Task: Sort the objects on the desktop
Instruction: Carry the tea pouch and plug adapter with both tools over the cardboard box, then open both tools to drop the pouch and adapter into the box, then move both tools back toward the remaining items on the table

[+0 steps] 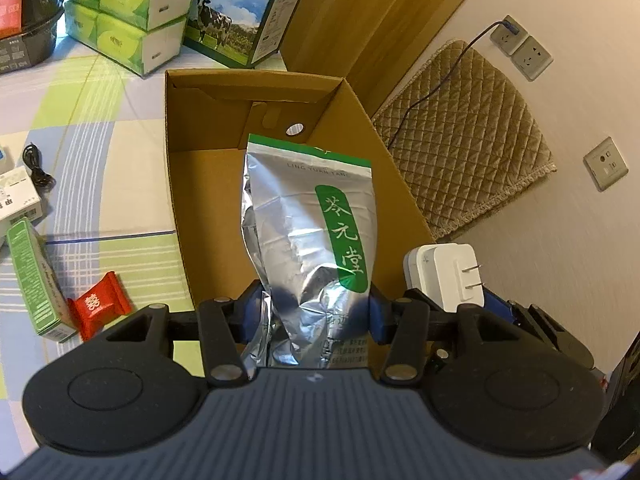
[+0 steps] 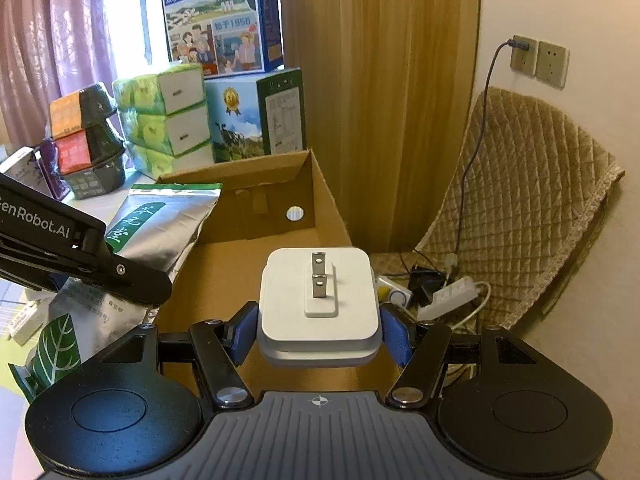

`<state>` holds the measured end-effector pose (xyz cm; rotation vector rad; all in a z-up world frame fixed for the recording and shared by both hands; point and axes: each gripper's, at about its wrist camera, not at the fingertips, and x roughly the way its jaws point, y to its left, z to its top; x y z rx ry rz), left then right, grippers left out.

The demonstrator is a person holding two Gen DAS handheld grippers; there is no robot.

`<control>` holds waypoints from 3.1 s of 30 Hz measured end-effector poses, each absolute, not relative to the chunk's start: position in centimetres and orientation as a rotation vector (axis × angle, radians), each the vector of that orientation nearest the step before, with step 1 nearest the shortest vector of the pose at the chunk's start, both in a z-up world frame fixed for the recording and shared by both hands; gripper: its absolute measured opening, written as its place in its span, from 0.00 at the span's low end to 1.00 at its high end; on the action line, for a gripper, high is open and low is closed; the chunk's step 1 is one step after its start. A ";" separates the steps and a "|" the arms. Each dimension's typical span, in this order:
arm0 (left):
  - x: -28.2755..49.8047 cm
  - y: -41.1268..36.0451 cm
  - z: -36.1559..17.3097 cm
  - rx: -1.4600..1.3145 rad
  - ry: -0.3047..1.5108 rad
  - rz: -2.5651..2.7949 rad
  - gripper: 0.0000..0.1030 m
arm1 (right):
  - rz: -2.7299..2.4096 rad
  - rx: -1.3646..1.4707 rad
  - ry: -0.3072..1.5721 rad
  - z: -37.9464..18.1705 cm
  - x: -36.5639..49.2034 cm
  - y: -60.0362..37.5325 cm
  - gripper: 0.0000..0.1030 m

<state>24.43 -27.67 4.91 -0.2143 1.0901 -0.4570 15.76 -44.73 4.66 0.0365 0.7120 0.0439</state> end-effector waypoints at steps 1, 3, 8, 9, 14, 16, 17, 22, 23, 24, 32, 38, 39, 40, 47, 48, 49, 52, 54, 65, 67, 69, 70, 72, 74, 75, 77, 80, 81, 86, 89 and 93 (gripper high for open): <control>24.5 -27.7 4.6 -0.216 1.091 -0.457 0.46 | 0.044 0.037 0.717 4.4 16.0 -44.8 0.60; 24.8 -27.6 4.2 -0.217 1.098 -0.442 0.47 | 0.043 0.037 0.725 4.0 16.3 -44.8 0.60; 24.3 -26.5 4.1 -0.220 1.072 -0.432 0.47 | 0.050 0.038 0.736 3.4 16.7 -44.7 0.60; 24.0 -26.3 4.1 -0.216 1.066 -0.432 0.47 | 0.051 0.038 0.738 3.2 16.7 -44.6 0.60; 23.0 -25.2 4.7 -0.215 1.040 -0.432 0.48 | 0.054 0.056 0.750 2.8 16.9 -44.4 0.60; 22.6 -24.8 4.9 -0.215 1.034 -0.432 0.49 | 0.063 0.065 0.749 2.8 17.0 -44.2 0.60; 22.4 -24.7 4.9 -0.215 1.034 -0.433 0.49 | 0.074 0.074 0.740 3.0 17.0 -44.1 0.60; 21.4 -24.2 5.2 -0.186 1.031 -0.424 0.50 | 0.068 0.085 0.713 4.0 16.7 -43.8 0.75; 21.1 -24.1 5.4 -0.178 1.027 -0.423 0.50 | 0.067 0.092 0.713 4.2 16.5 -43.8 0.75; 20.8 -23.9 5.5 -0.168 1.020 -0.420 0.51 | 0.069 0.101 0.713 4.4 16.3 -43.9 0.75; 17.6 -22.1 6.6 -0.143 0.985 -0.407 0.69 | 0.058 0.145 0.716 5.5 13.1 -44.0 0.77; 14.9 -20.3 7.0 -0.125 0.962 -0.395 0.82 | 0.056 0.168 0.714 6.6 10.1 -42.8 0.82; 14.5 -19.9 7.0 -0.128 0.958 -0.389 0.83 | 0.056 0.171 0.716 6.7 9.8 -42.5 0.84; 14.1 -19.5 7.0 -0.133 0.958 -0.384 0.85 | 0.058 0.173 0.717 6.9 9.2 -42.2 0.84; 11.3 -17.2 6.9 -0.121 0.934 -0.359 0.95 | 0.081 0.165 0.723 7.4 6.4 -40.2 0.91; 11.0 -16.8 6.9 -0.120 0.931 -0.355 0.95 | 0.084 0.164 0.725 7.4 6.1 -39.9 0.92; 10.6 -16.4 6.9 -0.118 0.928 -0.352 0.96 | 0.087 0.164 0.728 7.4 5.8 -39.6 0.93; 9.8 -15.4 7.0 -0.117 0.919 -0.336 0.97 | 0.099 0.163 0.731 7.5 5.1 -38.7 0.98; 9.3 -14.8 7.0 -0.115 0.914 -0.328 0.98 | 0.106 0.159 0.732 7.6 4.8 -38.2 0.98; 7.4 -12.2 7.0 -0.042 0.863 -0.263 0.98 | 0.150 0.124 0.731 8.1 3.4 -35.5 0.98; 7.1 -11.7 7.0 -0.027 0.857 -0.254 0.98 | 0.158 0.117 0.733 8.0 3.2 -35.0 0.98; 6.9 -11.2 6.9 -0.022 0.852 -0.246 0.98 | 0.164 0.112 0.737 8.0 3.1 -34.6 0.98; 6.8 -10.9 6.8 -0.018 0.849 -0.242 0.98 | 0.168 0.112 0.738 7.9 3.0 -34.4 0.98; 6.6 -10.2 6.7 -0.014 0.843 -0.234 0.98 | 0.175 0.109 0.741 7.9 2.9 -34.1 0.98; 6.4 -9.1 6.5 -0.041 0.850 -0.232 0.98 | 0.188 0.111 0.739 8.0 2.8 -33.8 0.98; 6.4 -8.6 6.4 -0.053 0.856 -0.229 0.98 | 0.197 0.113 0.738 8.0 2.7 -33.7 0.98; 6.3 -7.5 6.1 -0.061 0.864 -0.215 0.98 | 0.216 0.114 0.737 7.8 2.6 -33.3 0.98; 6.3 -6.0 5.8 -0.069 0.870 -0.189 0.98 | 0.238 0.101 0.746 7.5 2.3 -32.2 0.98; 6.3 -5.4 5.7 -0.074 0.874 -0.180 0.98 | 0.247 0.097 0.749 7.4 2.3 -31.8 0.98; 6.5 -2.9 5.2 -0.095 0.877 -0.143 0.98 | 0.304 0.069 0.755 6.7 2.1 -29.6 0.98; 6.8 -1.5 4.9 -0.100 0.882 -0.120 0.98 | 0.328 0.048 0.755 6.1 2.1 -28.3 0.98; 7.3 -0.1 4.5 -0.105 0.885 -0.098 0.98 | 0.351 0.028 0.762 5.3 2.6 -26.9 0.98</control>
